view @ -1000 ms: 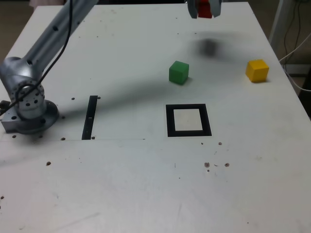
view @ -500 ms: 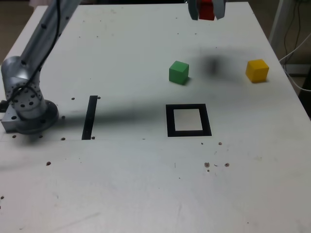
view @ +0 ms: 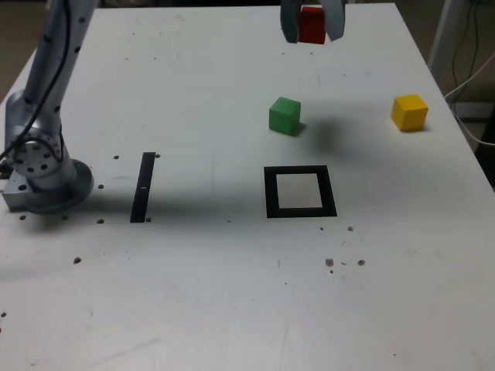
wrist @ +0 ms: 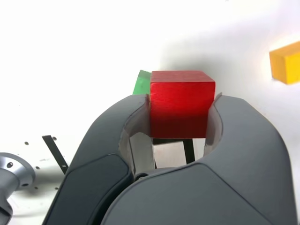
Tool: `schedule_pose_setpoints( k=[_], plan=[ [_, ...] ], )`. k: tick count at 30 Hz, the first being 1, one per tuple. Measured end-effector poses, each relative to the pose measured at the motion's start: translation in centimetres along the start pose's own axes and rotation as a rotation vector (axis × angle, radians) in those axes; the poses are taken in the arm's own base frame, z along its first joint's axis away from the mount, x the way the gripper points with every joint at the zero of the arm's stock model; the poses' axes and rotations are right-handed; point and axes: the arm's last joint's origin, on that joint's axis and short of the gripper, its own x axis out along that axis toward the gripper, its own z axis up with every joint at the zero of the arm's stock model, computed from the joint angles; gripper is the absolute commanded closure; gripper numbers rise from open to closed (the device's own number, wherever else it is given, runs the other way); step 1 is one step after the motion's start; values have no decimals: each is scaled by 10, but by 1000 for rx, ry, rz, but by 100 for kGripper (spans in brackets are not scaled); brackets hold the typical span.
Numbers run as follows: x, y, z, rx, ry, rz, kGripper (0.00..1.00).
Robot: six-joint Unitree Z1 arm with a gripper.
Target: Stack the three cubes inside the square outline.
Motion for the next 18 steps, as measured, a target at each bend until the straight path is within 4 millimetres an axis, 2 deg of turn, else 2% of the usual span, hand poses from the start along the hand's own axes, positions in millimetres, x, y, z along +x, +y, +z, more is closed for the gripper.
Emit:
schedule_pose_setpoints(
  k=[4,8,18],
  plan=[
    [-13,-18,-13,-4,-12,-7,69],
    [-16,-33,-23,-10,2,-27,69],
    [-10,-75,-24,-6,38,-51,69]
  ],
)
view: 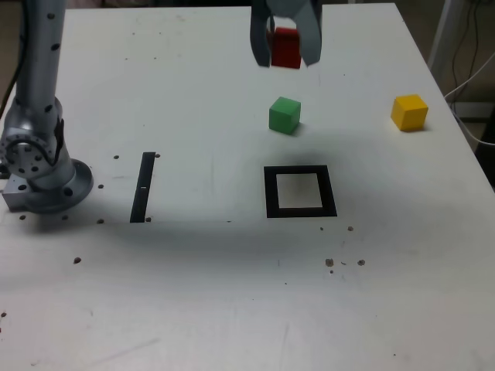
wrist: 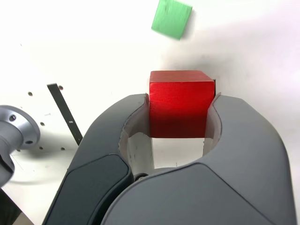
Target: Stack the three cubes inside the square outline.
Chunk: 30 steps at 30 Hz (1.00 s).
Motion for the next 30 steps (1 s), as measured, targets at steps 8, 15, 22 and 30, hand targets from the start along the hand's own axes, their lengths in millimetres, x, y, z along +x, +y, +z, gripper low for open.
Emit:
schedule_pose_setpoints(
  k=[8,15,22,30],
  plan=[
    [17,-30,-11,-40,4,-11,69],
    [32,-45,-13,-58,-7,-29,69],
    [45,-65,-7,-75,-40,-31,69],
    [60,-83,3,-90,-35,-11,69]
  ],
)
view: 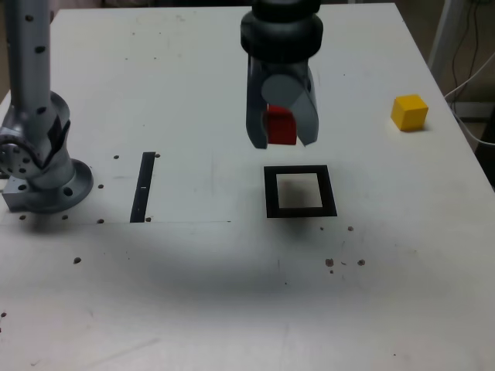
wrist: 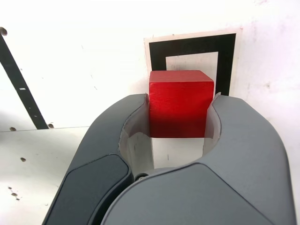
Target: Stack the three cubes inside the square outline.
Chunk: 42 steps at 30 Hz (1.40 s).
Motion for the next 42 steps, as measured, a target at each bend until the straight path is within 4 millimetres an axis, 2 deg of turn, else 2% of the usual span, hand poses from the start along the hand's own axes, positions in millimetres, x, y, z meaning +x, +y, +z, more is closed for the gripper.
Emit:
schedule_pose_setpoints(
  k=[16,37,39,40,42],
  plan=[
    [32,-32,23,19,43,5,69],
    [63,-37,41,22,83,6,69],
    [64,-37,43,22,81,6,65],
    [65,-37,43,22,81,6,59],
    [66,-36,43,21,82,5,40]
  ],
)
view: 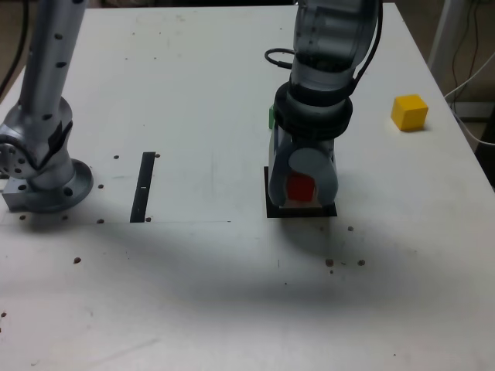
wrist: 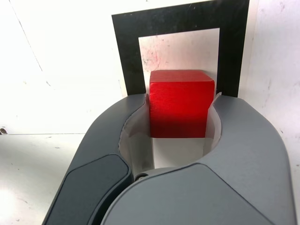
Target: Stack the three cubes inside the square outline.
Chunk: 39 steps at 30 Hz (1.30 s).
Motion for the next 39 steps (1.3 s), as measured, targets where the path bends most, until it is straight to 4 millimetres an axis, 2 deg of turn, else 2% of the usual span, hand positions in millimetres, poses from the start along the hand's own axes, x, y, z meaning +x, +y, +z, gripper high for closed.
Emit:
schedule_pose_setpoints(
  k=[3,4,6,20,28,35,39],
  plan=[
    [4,3,0,0,8,0,11],
    [5,4,0,-1,11,0,5],
    [6,5,0,-1,14,1,1],
    [6,8,-5,-4,17,15,1],
    [-20,29,-25,-44,22,80,1],
    [-50,50,-19,-10,-3,111,1],
    [-56,59,-8,18,8,106,1]
  ],
)
